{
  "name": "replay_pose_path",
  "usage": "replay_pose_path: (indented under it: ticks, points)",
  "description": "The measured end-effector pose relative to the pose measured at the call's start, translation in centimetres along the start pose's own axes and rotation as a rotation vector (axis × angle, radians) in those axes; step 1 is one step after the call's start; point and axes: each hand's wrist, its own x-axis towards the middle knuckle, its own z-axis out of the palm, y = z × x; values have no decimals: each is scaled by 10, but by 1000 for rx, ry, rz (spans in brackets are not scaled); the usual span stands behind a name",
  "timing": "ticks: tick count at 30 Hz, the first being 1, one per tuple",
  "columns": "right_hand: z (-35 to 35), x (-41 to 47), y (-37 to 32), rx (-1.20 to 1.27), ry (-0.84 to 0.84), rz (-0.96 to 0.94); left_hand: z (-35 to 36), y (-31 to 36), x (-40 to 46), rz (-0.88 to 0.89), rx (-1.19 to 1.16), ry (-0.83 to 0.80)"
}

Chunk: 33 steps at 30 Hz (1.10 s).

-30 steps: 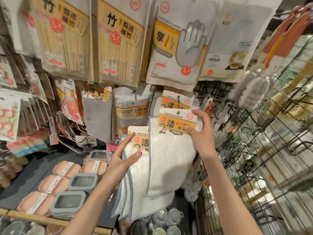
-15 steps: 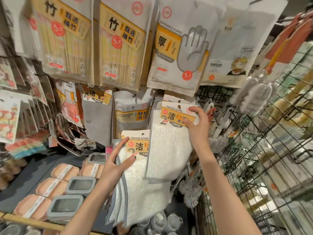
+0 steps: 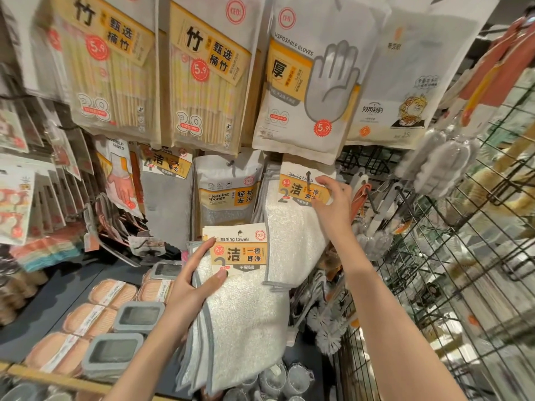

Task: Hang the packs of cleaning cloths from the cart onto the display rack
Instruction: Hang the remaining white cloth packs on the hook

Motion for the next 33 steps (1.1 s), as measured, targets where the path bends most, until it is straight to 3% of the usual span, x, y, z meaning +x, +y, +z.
replay_pose_path:
  ticks: [9,20,26,33]
  points:
    - [-4,-3,2,-56,-66,-16,-2,1,-6,-4,-44,46]
    - [-6,-27,0,-141,-119,95,-33,4,-22,9,-40,160]
    - [-7,-61,1,-60,-73,136,-40,9,-30,19,-46,158]
    - [11,-97,-31,117,-232,40,-46,7,-33,12,14,160]
